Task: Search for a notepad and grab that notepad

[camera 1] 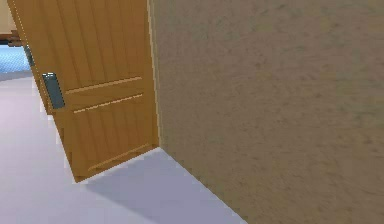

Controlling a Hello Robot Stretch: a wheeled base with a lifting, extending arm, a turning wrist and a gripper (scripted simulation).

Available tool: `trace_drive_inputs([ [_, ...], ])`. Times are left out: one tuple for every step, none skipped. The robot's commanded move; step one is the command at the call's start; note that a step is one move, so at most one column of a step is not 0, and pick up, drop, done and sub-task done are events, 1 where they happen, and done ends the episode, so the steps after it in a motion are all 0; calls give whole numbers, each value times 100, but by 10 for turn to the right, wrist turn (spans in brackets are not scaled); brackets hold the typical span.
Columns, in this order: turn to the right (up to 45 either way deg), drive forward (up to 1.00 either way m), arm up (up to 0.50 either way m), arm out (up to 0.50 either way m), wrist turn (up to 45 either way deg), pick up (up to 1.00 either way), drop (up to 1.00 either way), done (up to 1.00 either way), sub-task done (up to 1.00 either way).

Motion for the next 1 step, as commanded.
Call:
trace_drive_inputs([
  [0,0,0,0,0,0,0,100,0],
])
